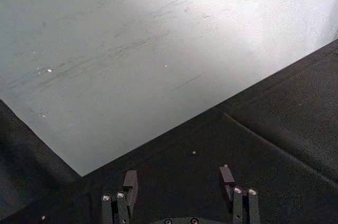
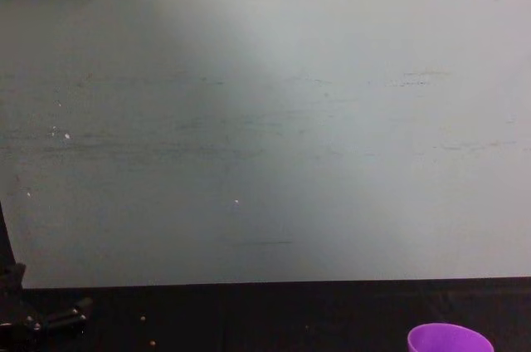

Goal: Pick up the cup and pour the mung beans from the cup into the bowl.

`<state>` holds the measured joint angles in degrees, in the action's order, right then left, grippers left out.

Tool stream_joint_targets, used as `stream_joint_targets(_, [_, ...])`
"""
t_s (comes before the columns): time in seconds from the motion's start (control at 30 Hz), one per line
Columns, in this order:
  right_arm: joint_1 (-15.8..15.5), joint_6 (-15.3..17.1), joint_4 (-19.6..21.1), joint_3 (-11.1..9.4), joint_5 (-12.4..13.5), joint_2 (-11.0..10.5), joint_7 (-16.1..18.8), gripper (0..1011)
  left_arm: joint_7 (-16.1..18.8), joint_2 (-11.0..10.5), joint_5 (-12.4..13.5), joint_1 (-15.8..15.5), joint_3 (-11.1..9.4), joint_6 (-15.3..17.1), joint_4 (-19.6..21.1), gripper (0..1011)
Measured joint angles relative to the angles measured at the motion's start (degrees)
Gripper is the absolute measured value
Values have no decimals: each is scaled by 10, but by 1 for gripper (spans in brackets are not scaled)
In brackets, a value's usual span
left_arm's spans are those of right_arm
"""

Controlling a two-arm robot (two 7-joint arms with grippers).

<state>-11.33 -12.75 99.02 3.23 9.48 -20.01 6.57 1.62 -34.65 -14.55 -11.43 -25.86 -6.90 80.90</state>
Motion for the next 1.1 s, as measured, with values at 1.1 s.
stream_joint_targets(1.1, [-3, -69, -62, -19, -24, 28, -8, 1000, 0, 0, 0, 0, 0, 0, 0, 1011])
